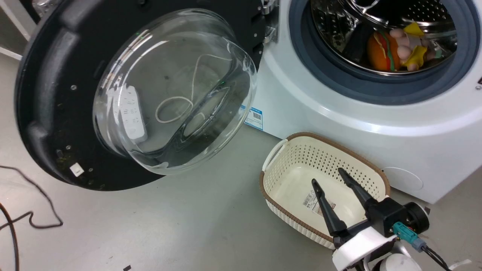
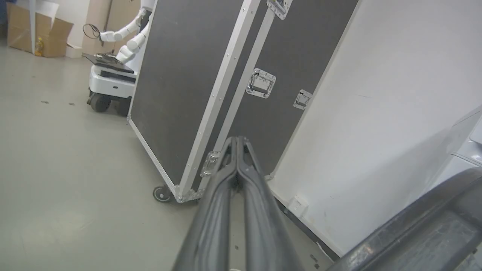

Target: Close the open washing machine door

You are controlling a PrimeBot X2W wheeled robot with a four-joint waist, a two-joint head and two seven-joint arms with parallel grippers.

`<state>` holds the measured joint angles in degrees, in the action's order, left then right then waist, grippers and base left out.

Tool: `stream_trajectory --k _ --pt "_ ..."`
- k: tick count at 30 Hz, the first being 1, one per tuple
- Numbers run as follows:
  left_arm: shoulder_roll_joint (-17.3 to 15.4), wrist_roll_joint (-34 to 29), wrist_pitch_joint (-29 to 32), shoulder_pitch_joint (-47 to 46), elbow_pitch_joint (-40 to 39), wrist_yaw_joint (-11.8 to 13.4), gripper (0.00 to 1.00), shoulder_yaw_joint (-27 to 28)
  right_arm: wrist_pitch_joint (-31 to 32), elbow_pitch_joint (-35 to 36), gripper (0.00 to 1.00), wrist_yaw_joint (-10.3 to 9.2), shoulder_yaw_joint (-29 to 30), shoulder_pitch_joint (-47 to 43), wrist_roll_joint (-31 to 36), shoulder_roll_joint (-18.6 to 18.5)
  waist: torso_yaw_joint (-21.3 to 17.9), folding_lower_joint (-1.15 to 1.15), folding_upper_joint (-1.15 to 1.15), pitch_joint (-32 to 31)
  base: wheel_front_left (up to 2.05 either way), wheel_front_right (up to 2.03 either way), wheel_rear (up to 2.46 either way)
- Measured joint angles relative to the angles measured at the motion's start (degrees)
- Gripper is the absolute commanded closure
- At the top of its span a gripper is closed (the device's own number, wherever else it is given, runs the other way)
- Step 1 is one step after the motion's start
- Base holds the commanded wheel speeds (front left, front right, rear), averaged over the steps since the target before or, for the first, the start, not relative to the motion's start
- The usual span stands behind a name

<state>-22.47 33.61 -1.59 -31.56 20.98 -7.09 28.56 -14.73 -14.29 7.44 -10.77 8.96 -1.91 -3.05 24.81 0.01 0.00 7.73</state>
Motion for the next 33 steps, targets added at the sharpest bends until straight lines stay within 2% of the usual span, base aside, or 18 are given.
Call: stream_trajectory --k 2,3,4,5,6,7,10,12,13,14,15,19,22,24,27,28,31,33 --pt "-0.2 4.6 5.2 -1.7 3.8 -0.1 1.0 0.2 0.0 -0.1 0.0 0.0 0.0 0.0 0.0 0.0 -0.3 0.0 0.0 0.3 0.0 0.0 0.0" --pt "-0.2 4.6 5.2 -1.7 3.8 -0.1 1.0 0.2 0.0 -0.1 0.0 0.0 0.0 0.0 0.0 0.0 -0.3 0.0 0.0 0.3 0.0 0.0 0.0" --pt "-0.1 10.3 11.2 -3.2 7.3 -0.1 1.0 0.5 0.0 -0.3 0.0 0.0 -0.1 0.0 0.0 -0.1 -0.6 0.0 0.0 0.5 0.0 0.0 0.0" --pt "-0.1 10.3 11.2 -3.2 7.3 -0.1 1.0 0.5 0.0 -0.3 0.0 0.0 -0.1 0.0 0.0 -0.1 -0.6 0.0 0.0 0.5 0.0 0.0 0.0" --pt "0.1 15.0 16.6 -4.0 10.0 -0.1 1.0 1.0 0.0 -0.4 0.0 0.0 -0.1 0.1 0.0 -0.1 -0.8 0.0 0.0 0.7 0.0 0.0 0.0" --pt "0.1 15.0 16.6 -4.0 10.0 -0.1 1.0 1.0 0.0 -0.4 0.0 0.0 -0.1 0.1 0.0 -0.1 -0.8 0.0 0.0 0.7 0.0 0.0 0.0" --pt "1.1 24.7 25.8 -5.6 13.8 -0.1 1.0 4.1 0.0 -0.6 0.0 0.0 -0.2 0.3 0.0 -0.2 -1.1 0.0 0.0 0.6 0.0 0.0 0.0" --pt "1.4 26.5 28.1 -5.7 14.3 -0.1 1.0 4.5 0.0 -0.6 0.0 0.0 -0.2 0.4 0.0 -0.2 -1.1 0.0 0.0 0.5 0.0 0.0 0.0" --pt "2.0 29.5 32.2 -5.7 15.0 -0.1 1.0 5.0 0.0 -0.8 0.0 0.0 -0.2 0.4 0.0 -0.2 -1.1 0.0 0.0 0.1 0.0 0.0 0.0" --pt "2.0 29.5 32.2 -5.7 15.0 -0.1 1.0 5.0 0.0 -0.8 0.0 0.0 -0.2 0.4 0.0 -0.2 -1.1 0.0 0.0 0.1 0.0 0.0 0.0" --pt "2.4 31.9 35.6 -5.6 15.0 -0.1 1.0 5.3 0.0 -1.1 0.0 0.0 -0.1 0.4 0.0 -0.2 -1.0 -0.01 0.0 -0.4 0.0 0.0 0.0" --pt "2.9 35.4 40.5 -4.2 13.1 -0.1 1.0 5.4 0.0 -1.5 0.0 0.0 -0.2 0.4 -0.1 -0.2 -0.9 -0.01 0.0 -1.1 0.0 0.0 0.0" --pt "4.8 40.5 47.6 -0.2 9.2 -0.1 1.0 5.3 0.0 -1.9 0.0 0.0 0.2 0.3 -0.2 -0.2 -1.1 -0.02 0.0 -2.5 0.0 0.0 0.0" --pt "5.4 41.2 49.1 1.1 8.3 -0.1 1.0 5.1 0.0 -2.0 0.0 0.0 0.3 0.3 -0.2 -0.2 -1.1 -0.01 0.0 -2.8 0.0 0.0 0.0" --pt "9.9 44.3 57.0 10.8 -0.1 -0.1 1.0 1.5 0.0 -2.4 0.0 0.0 0.9 -1.0 -0.7 -0.1 -1.7 -0.02 0.0 -5.6 0.0 0.0 0.0" --pt "9.9 44.3 57.0 10.8 -0.1 -0.1 1.0 1.5 0.0 -2.4 0.0 0.0 0.9 -1.0 -0.7 -0.1 -1.7 -0.02 0.0 -5.6 0.0 0.0 0.0" --pt "14.7 46.4 61.2 17.3 -5.4 -0.1 1.0 -0.8 0.0 -2.5 0.0 0.0 2.5 -2.0 -2.2 -0.1 -2.6 -0.02 0.0 -7.4 0.0 0.0 0.0" --pt "15.8 46.8 61.9 18.9 -6.6 -0.1 1.0 -1.5 0.0 -2.4 0.0 0.0 2.7 -2.1 -2.2 -0.1 -3.0 -0.02 0.0 -7.7 0.0 0.0 0.0"
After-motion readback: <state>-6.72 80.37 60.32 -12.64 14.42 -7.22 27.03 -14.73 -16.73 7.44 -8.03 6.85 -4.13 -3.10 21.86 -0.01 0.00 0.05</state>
